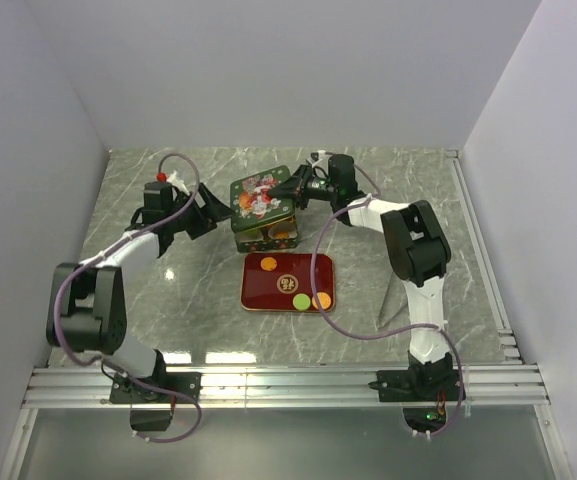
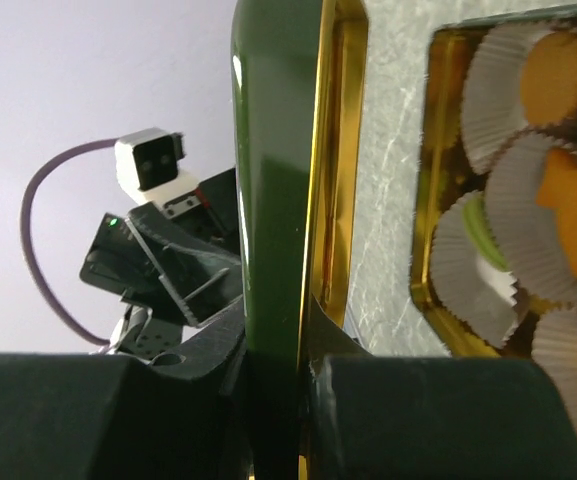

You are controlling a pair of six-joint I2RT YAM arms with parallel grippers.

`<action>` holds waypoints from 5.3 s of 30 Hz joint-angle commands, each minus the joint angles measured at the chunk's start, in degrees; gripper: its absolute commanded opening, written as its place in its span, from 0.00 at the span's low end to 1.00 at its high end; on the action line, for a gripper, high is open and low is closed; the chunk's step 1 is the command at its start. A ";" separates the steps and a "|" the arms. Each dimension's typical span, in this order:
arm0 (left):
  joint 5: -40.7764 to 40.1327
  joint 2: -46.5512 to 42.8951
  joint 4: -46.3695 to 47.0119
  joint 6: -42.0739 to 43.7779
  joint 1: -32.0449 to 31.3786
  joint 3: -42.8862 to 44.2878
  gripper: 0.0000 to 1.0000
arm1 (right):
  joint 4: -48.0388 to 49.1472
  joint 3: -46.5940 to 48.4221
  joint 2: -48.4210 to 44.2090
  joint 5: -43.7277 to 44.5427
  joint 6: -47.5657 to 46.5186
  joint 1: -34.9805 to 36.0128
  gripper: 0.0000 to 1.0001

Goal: Pack the cookies

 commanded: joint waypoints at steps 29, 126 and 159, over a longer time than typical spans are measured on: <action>8.81 20.00 12.21 -2.58 0.05 6.89 0.79 | -4.87 4.40 4.85 -0.74 -5.78 0.79 0.04; -2.96 26.24 -20.04 8.40 -10.31 30.26 0.59 | -53.82 4.66 0.10 14.38 -40.06 -2.82 0.28; -18.42 29.05 -37.26 10.78 -16.38 42.57 0.90 | -54.97 8.79 1.16 13.94 -39.79 -2.82 0.27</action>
